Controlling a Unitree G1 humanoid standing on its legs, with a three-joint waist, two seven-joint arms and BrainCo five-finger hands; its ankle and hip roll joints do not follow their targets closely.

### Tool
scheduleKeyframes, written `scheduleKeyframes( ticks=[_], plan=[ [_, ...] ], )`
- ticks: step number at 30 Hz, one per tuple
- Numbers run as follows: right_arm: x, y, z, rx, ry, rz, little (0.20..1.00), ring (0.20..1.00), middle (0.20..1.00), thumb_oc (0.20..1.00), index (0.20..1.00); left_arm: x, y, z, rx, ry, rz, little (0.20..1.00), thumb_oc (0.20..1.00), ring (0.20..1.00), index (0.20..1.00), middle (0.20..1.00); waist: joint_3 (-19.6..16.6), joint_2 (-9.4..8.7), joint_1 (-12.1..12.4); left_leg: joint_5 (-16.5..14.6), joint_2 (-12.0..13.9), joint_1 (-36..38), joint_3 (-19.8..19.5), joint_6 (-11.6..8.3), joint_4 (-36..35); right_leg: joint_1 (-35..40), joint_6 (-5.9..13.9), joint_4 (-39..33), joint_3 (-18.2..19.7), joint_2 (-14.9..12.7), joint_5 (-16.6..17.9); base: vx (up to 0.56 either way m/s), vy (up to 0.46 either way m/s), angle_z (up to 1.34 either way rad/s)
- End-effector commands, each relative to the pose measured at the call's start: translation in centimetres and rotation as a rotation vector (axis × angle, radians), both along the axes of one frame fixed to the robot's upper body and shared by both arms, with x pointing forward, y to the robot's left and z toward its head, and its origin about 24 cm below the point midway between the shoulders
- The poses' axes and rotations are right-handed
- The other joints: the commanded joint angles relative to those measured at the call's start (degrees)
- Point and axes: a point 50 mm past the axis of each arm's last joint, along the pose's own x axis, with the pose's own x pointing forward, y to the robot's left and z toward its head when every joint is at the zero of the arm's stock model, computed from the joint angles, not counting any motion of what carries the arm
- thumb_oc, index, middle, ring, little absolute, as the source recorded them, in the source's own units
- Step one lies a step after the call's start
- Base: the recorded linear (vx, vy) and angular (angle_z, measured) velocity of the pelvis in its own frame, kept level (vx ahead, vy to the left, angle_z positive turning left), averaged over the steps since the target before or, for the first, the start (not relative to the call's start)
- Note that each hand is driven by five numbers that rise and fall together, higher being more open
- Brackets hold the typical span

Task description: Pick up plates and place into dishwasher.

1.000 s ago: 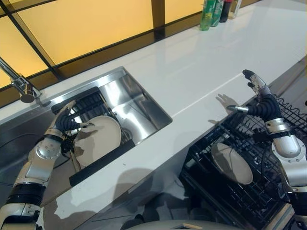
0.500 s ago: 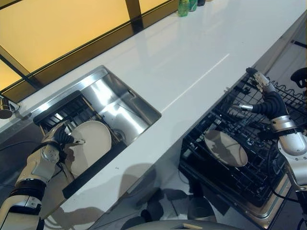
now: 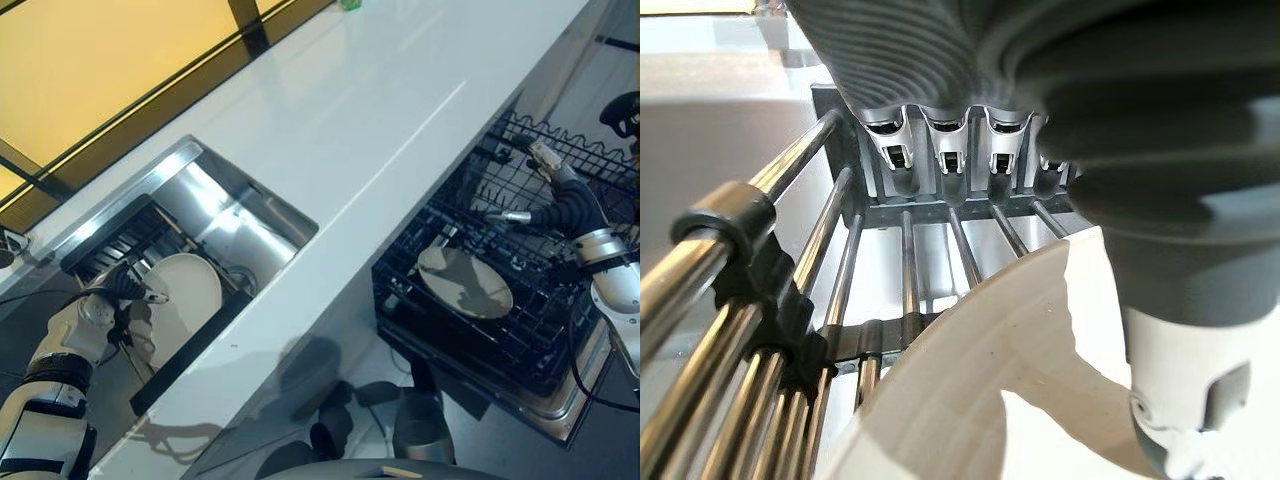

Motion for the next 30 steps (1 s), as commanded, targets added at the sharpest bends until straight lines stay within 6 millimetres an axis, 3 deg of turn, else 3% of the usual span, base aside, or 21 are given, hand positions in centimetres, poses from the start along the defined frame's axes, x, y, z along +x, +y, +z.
scheduleKeyframes(
  ticks=[1,5,8,13,22,23,24,25,30],
  plan=[
    [-0.1,1.4,3.3,0.002,-0.15,0.069,1.0,1.0,1.0,1.0,1.0,-0.6,0.8,0.1,-0.148,0.015,0.015,1.0,1.0,1.0,1.0,1.0,-1.79,-2.06,0.84,-0.56,-1.1,-7.01,-0.14,2.67,6.14,-1.43,0.24,11.55,1.76,-3.54,-6.48,-0.02,0.014,-0.03],
    [-0.1,1.3,3.2,-0.001,-0.149,0.062,1.0,1.0,1.0,1.0,1.0,0.0,-2.7,-1.2,-0.465,0.096,-0.163,1.0,1.0,1.0,1.0,1.0,-1.86,-1.33,1.47,-0.59,-1.1,-6.47,-0.37,2.8,5.82,-1.12,0.32,11.92,0.95,-3.84,-6.79,0.0,0.0,0.0],
    [-0.1,1.0,3.3,-0.013,-0.147,0.058,1.0,1.0,1.0,1.0,1.0,-0.8,-4.0,-2.3,-0.515,0.25,-0.252,1.0,1.0,1.0,1.0,1.0,-1.95,-0.21,1.7,-0.43,-1.31,-5.87,-0.7,2.82,5.28,-0.85,0.42,12.17,0.61,-3.96,-6.82,0.0,0.027,0.0],
    [-0.3,0.7,3.5,-0.017,-0.137,0.057,1.0,1.0,1.0,1.0,1.0,-2.1,-4.5,-2.6,-0.628,0.407,-0.325,1.0,1.0,1.0,1.0,1.0,-2.48,1.11,1.88,-0.2,-1.69,-4.87,-1.33,2.86,4.16,-0.15,0.51,12.13,0.21,-3.81,-7.37,0.0,0.011,0.01],
    [-0.5,0.4,3.2,-0.017,-0.117,0.051,1.0,1.0,1.0,1.0,1.0,-2.1,-6.1,-1.3,-0.773,0.463,-0.476,1.0,1.0,1.0,1.0,1.0,-3.73,2.72,2.27,0.35,-2.32,-3.39,-2.25,2.94,1.7,0.72,0.54,12.11,-0.8,-3.3,-8.55,-0.01,0.001,0.0],
    [-0.5,0.4,3.1,-0.017,-0.116,0.05,1.0,1.0,1.0,1.0,1.0,-2.0,-6.3,-1.0,-0.782,0.462,-0.5,0.812,0.812,0.812,0.812,0.812,-3.77,2.87,2.35,0.36,-2.36,-3.33,-2.31,2.94,1.65,0.77,0.5,12.11,-0.92,-3.26,-8.69,-0.02,-0.006,0.07],
    [-0.5,0.3,3.0,-0.016,-0.114,0.051,1.0,1.0,1.0,1.0,1.0,-1.9,-6.6,-0.7,-0.781,0.447,-0.516,0.413,0.413,0.413,0.413,0.413,-3.8,3.01,2.44,0.35,-2.4,-3.26,-2.4,2.95,1.6,0.83,0.48,12.12,-1.0,-3.22,-8.76,-0.02,-0.009,0.1],
    [-0.5,0.3,2.9,-0.016,-0.114,0.05,1.0,1.0,1.0,1.0,1.0,-1.8,-6.8,-0.5,-0.78,0.437,-0.528,0.2,0.2,0.2,0.2,0.2,-3.85,3.09,2.55,0.35,-2.45,-3.23,-2.5,2.96,1.56,0.9,0.48,12.1,-1.1,-3.22,-8.83,-0.03,-0.014,0.13],
    [-0.5,0.2,2.8,-0.005,-0.115,0.045,1.0,1.0,1.0,1.0,1.0,-1.6,-7.1,0.6,-0.744,0.414,-0.58,0.2,0.2,0.2,0.2,0.2,-4.31,3.21,3.24,0.42,-2.6,-3.19,-2.99,2.94,1.32,1.33,0.45,11.93,-1.93,-3.17,-9.09,-0.02,-0.014,0.05]
  ],
)
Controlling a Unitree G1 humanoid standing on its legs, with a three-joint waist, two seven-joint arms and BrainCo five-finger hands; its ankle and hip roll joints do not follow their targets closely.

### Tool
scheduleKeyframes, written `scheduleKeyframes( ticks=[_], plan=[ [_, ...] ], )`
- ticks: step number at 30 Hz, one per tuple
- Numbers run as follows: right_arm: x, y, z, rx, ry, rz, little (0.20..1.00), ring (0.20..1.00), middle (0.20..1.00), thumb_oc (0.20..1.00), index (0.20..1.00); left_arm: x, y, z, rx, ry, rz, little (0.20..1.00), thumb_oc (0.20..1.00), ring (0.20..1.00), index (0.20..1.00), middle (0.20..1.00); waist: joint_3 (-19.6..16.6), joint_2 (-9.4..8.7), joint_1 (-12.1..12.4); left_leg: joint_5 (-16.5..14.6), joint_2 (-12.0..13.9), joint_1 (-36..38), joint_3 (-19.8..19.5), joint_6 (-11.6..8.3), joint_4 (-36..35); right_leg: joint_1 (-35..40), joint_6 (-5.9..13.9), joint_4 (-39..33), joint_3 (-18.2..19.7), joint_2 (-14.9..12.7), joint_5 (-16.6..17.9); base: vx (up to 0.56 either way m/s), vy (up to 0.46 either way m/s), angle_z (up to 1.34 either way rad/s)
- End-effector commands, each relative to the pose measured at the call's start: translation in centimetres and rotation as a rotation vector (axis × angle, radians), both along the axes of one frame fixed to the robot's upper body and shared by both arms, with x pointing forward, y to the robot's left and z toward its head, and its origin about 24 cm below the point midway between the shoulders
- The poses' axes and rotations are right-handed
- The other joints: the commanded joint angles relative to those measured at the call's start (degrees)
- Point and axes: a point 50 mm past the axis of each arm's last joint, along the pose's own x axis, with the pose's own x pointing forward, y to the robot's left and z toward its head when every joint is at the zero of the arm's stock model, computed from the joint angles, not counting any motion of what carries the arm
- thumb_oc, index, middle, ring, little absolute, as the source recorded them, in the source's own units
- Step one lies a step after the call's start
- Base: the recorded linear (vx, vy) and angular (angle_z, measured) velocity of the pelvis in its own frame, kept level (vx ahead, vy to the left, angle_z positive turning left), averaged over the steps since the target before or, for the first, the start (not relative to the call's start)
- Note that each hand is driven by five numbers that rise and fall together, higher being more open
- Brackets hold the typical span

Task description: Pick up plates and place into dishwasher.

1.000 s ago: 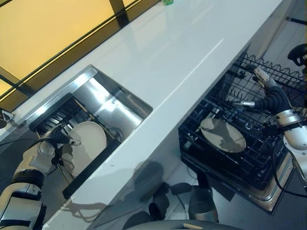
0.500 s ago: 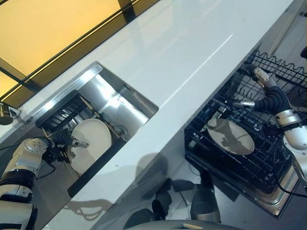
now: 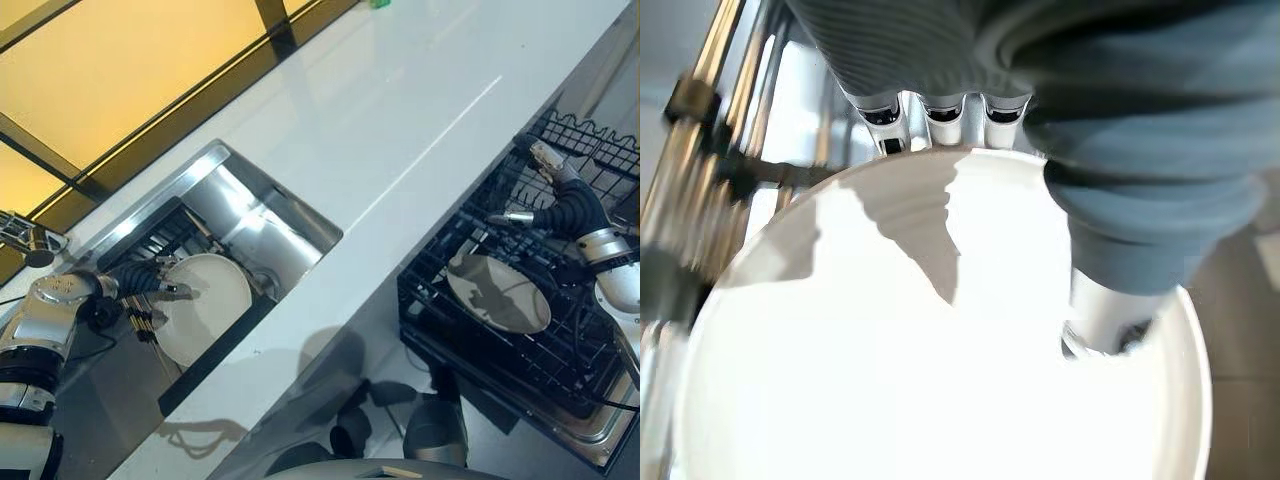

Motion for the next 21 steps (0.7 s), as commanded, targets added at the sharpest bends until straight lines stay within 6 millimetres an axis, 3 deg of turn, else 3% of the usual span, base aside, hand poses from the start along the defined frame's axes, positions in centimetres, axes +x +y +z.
scheduleKeyframes(
  ticks=[1,21],
  plan=[
    [-0.5,0.4,2.6,-0.002,-0.125,0.04,1.0,1.0,1.0,1.0,1.0,-1.7,-4.0,-3.2,-0.133,0.152,-0.259,0.2,0.2,0.2,0.2,0.2,-4.06,-1.21,1.57,0.04,-1.33,-6.46,-1.58,2.43,4.34,-1.48,0.07,12.21,1.25,-1.67,-9.29,-0.03,-0.032,0.01],
    [-0.9,0.2,1.8,0.055,-0.147,0.038,1.0,1.0,1.0,1.0,1.0,-1.7,-2.3,-1.1,-0.066,0.056,-0.207,0.2,0.2,0.2,0.2,0.2,-6.29,-3.52,3.86,0.73,0.25,-5.87,-2.21,1.86,3.02,0.93,0.39,9.08,-2.05,-0.09,-10.17,-0.04,-0.067,0.01]
  ],
)
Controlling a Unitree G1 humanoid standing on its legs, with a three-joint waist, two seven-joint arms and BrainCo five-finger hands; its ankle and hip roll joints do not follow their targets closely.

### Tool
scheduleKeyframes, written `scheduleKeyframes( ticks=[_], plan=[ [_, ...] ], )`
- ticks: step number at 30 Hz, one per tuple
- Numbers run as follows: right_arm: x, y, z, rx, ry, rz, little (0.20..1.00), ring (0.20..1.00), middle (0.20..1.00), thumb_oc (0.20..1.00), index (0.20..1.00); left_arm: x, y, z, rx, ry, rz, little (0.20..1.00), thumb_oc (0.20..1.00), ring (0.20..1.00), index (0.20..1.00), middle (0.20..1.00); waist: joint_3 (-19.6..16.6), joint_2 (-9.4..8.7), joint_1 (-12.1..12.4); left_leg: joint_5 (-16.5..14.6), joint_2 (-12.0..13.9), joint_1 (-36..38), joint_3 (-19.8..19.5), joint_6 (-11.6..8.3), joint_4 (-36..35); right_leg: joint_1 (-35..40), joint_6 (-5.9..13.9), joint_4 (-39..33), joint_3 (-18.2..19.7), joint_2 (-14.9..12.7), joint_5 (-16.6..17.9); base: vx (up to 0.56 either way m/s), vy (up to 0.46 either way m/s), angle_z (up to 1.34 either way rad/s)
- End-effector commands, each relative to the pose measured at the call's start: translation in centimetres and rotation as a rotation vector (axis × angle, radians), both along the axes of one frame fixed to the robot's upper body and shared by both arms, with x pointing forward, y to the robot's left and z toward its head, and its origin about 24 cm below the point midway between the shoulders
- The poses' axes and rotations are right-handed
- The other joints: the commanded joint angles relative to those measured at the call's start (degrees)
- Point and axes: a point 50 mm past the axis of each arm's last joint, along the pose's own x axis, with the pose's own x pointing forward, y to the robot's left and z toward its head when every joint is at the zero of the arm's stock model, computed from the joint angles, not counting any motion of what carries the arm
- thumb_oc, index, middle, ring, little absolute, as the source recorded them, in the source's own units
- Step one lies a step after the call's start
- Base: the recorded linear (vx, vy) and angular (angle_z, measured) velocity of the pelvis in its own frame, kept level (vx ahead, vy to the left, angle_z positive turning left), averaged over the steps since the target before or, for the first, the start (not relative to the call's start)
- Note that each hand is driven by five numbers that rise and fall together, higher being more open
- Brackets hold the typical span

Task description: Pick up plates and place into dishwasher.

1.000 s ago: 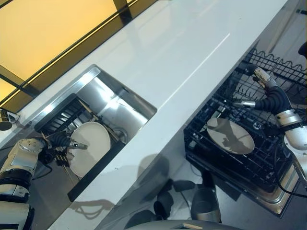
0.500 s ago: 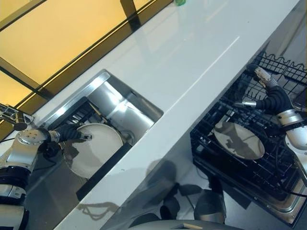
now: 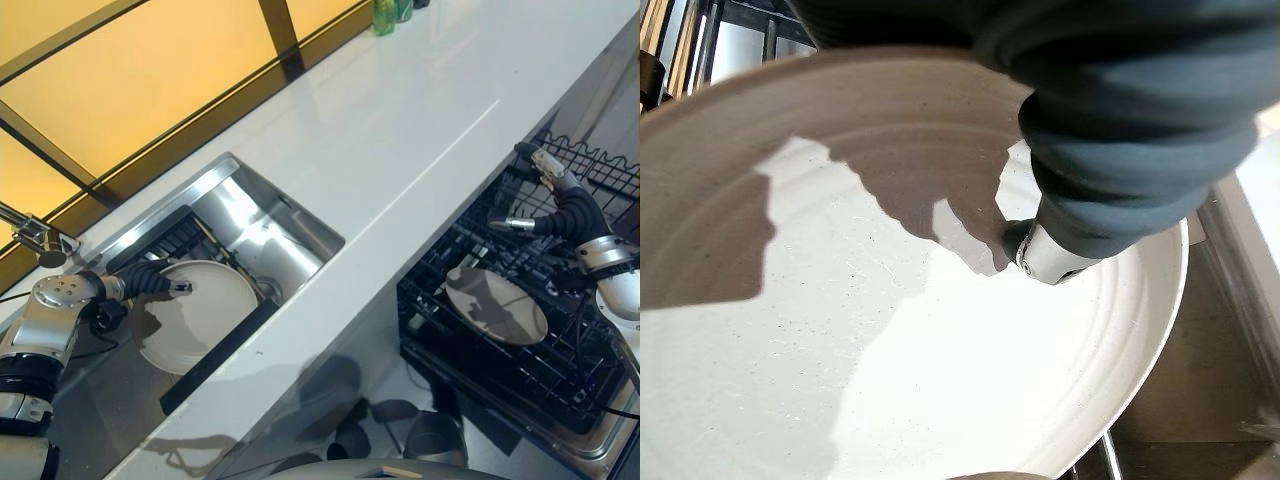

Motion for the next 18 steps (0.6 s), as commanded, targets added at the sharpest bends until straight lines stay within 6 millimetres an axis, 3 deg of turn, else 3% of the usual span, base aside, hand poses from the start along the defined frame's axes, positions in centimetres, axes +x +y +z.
scheduleKeyframes(
  ticks=[1,7,18],
  plan=[
    [-0.4,0.6,2.5,0.049,-0.164,0.047,1.0,1.0,1.0,1.0,1.0,-1.1,-0.9,-0.8,0.005,0.041,-0.105,0.2,0.2,0.2,0.2,0.2,-2.11,-2.49,2.19,0.75,-0.56,-5.8,-1.85,1.99,2.97,0.71,-0.1,9.12,-1.41,-0.65,-9.66,-0.05,-0.091,0.0],
    [-0.9,0.4,2.2,0.087,-0.186,0.023,1.0,1.0,1.0,1.0,1.0,-0.2,1.6,3.7,0.242,-0.409,0.128,0.2,0.2,0.2,0.2,0.2,-3.1,-3.92,3.88,1.43,0.34,-5.73,-2.41,1.61,1.92,1.96,-0.12,7.71,-3.14,0.04,-9.92,-0.04,-0.108,0.11],
    [-1.3,0.1,1.7,0.131,-0.286,-0.06,1.0,1.0,1.0,1.0,1.0,-1.2,1.2,8.8,0.451,-1.051,0.328,0.2,0.2,0.2,0.2,0.2,-5.6,-6.71,6.83,2.3,1.43,-5.85,-3.56,0.85,0.21,3.64,-0.7,5.89,-6.3,0.85,-10.12,-0.05,-0.083,0.08]
  ],
)
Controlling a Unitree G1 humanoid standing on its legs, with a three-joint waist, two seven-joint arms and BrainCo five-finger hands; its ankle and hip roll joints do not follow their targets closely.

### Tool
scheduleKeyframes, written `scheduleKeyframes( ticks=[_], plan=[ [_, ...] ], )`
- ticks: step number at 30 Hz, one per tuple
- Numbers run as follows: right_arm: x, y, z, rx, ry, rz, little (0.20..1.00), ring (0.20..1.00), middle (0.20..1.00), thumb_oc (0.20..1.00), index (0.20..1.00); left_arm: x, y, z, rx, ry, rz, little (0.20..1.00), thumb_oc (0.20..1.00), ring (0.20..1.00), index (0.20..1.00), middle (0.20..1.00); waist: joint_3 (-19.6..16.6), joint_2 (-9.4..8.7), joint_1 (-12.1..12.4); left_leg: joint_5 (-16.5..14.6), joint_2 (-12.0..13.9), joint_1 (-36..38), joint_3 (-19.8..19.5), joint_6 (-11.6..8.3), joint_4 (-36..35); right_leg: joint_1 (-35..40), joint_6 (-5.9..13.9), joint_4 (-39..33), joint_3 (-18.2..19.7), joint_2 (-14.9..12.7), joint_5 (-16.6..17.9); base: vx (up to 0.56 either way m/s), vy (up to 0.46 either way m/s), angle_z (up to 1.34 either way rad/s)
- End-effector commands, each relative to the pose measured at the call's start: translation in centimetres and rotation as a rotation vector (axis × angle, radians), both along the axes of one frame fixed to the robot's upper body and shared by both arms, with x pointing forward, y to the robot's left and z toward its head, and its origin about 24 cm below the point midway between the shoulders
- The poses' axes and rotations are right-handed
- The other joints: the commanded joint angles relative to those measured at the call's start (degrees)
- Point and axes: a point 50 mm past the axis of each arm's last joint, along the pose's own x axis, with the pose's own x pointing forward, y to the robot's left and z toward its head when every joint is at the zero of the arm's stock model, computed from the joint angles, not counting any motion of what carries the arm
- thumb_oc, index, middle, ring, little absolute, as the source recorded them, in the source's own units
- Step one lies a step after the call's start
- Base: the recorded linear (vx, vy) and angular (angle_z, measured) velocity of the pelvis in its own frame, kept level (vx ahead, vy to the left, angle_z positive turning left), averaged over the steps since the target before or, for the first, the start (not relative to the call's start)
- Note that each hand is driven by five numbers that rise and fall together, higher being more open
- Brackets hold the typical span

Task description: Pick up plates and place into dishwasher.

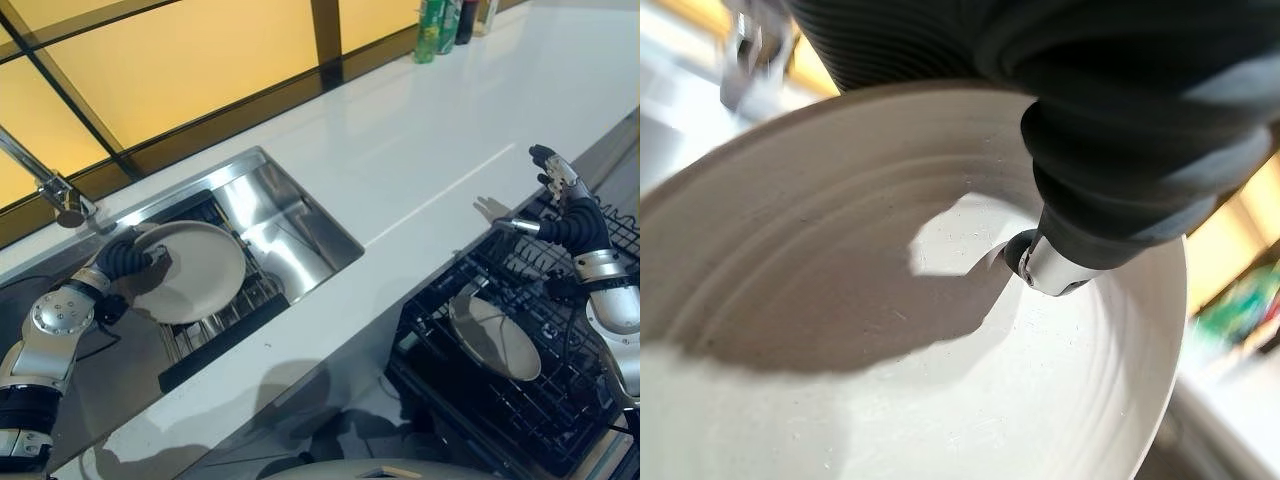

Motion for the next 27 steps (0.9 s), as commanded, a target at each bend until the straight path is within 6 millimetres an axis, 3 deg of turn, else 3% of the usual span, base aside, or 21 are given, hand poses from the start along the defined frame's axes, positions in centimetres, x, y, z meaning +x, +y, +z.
scheduleKeyframes(
  ticks=[1,5,10,16,19,27],
  plan=[
    [-0.6,0.1,3.4,-0.014,-0.225,-0.005,1.0,1.0,1.0,1.0,1.0,-0.5,1.2,5.8,0.167,-0.339,0.073,0.2,0.2,0.2,0.2,0.2,-2.86,-1.74,0.98,0.63,-1.36,-5.65,-0.31,2.92,2.11,1.16,1.0,8.84,-2.09,-2.04,-10.34,-0.04,-0.071,0.09],
    [-1.0,-0.2,3.8,0.004,-0.272,-0.022,1.0,1.0,1.0,1.0,1.0,-1.5,1.0,8.2,0.219,-0.553,0.096,0.2,0.2,0.2,0.2,0.2,-4.1,-2.52,1.54,0.62,-0.91,-5.36,-0.31,2.68,1.67,1.58,0.97,8.68,-2.9,-1.82,-10.5,-0.04,-0.063,0.08],
    [-1.2,0.3,5.0,0.013,-0.355,0.002,1.0,1.0,1.0,1.0,1.0,-2.3,-0.1,9.7,0.23,-0.759,0.081,0.2,0.2,0.2,0.2,0.2,-5.19,-3.2,2.24,0.73,-0.54,-5.16,-0.78,2.71,1.13,1.85,0.65,9.25,-3.48,-1.19,-11.19,-0.04,-0.058,0.01],
    [-1.0,3.4,8.8,0.002,-0.543,0.162,1.0,1.0,1.0,1.0,1.0,-1.9,-3.7,11.4,0.203,-0.952,-0.066,0.2,0.2,0.2,0.2,0.2,-6.69,-4.19,3.41,0.49,-0.33,-4.86,-1.36,2.35,0.82,2.64,0.35,8.41,-4.11,-0.64,-11.21,-0.04,-0.061,0.08],
    [-0.7,5.2,9.7,-0.002,-0.564,0.271,1.0,1.0,1.0,1.0,1.0,-1.4,-5.9,12.0,0.164,-1.005,-0.162,0.2,0.2,0.2,0.2,0.2,-7.47,-4.47,3.84,0.68,-0.12,-4.84,-1.63,2.09,0.52,3.06,0.22,8.04,-4.45,-0.35,-11.23,-0.04,-0.046,0.0],
    [0.6,10.2,9.5,0.097,-0.462,0.553,1.0,1.0,1.0,1.0,1.0,-0.8,-12.5,12.6,0.012,-1.085,-0.479,0.2,0.2,0.2,0.2,0.2,-9.05,-4.95,4.67,1.04,0.02,-4.74,-2.73,1.9,-0.19,3.71,-0.18,7.7,-5.18,0.27,-11.44,-0.04,-0.036,0.03]
  ],
)
